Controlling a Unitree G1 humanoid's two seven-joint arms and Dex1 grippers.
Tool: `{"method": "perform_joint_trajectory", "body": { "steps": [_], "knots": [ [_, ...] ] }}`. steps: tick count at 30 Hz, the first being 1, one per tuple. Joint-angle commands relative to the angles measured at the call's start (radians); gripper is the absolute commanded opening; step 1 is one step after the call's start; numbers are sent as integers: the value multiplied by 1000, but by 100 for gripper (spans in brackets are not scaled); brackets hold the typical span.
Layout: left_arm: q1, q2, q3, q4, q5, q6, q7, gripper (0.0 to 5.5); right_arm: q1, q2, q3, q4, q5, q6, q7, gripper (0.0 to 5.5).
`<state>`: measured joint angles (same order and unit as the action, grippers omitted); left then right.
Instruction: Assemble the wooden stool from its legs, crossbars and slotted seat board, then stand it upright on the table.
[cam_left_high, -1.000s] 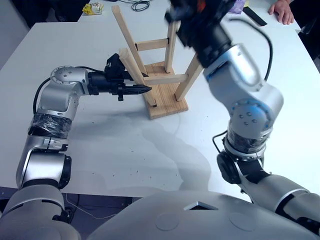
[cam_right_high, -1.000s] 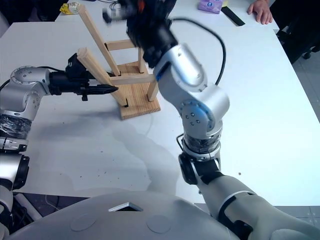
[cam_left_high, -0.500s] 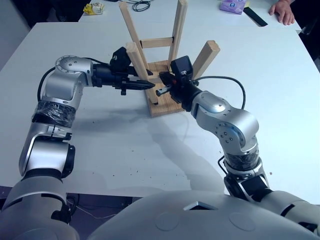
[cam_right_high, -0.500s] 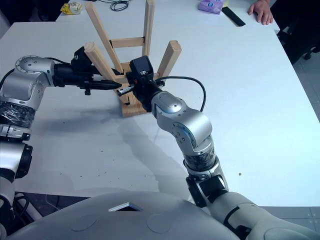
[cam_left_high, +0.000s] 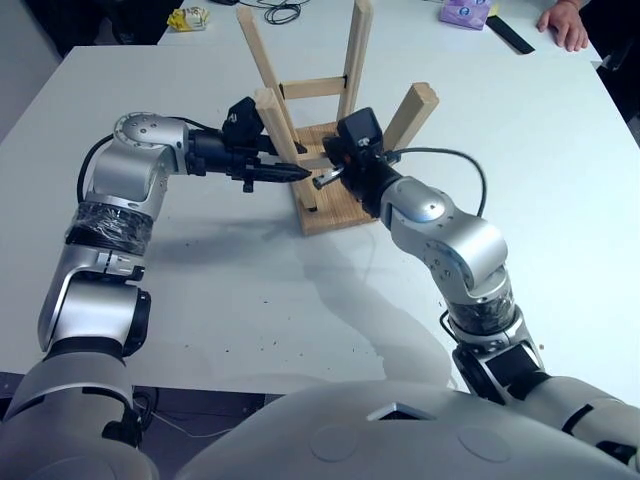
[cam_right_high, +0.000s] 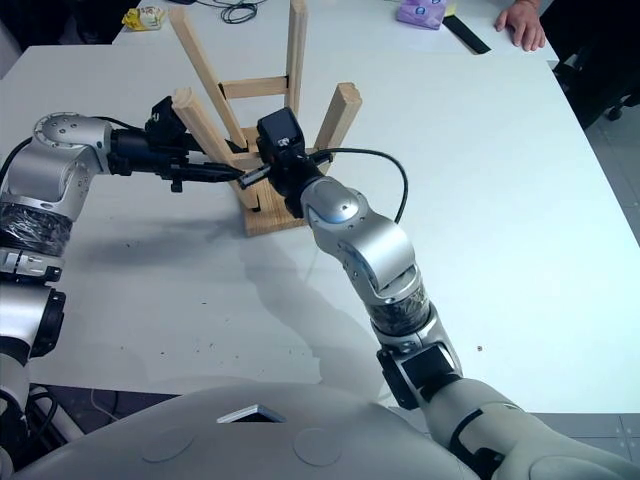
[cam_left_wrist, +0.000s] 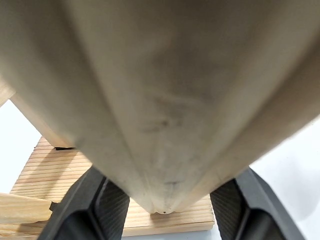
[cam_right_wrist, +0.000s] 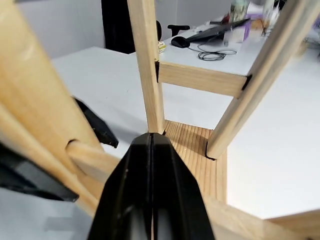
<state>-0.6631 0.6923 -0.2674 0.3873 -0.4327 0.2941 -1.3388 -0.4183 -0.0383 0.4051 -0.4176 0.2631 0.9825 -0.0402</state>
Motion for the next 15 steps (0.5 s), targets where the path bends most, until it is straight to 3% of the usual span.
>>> {"method": "perform_joint_trajectory", "body": {
  "steps": [1,9,15],
  "knots": [
    [149,3,-119,49,111,101,-38,207,27,18,16,15,-4,45,25,0],
    [191,3,-112,57,109,92,-11,207,-167,181,-226,-47,62,-67,6,0],
    [215,-6,-114,49,106,89,9,207,-31,-12,-8,34,-17,14,109,0]
  ]
}}
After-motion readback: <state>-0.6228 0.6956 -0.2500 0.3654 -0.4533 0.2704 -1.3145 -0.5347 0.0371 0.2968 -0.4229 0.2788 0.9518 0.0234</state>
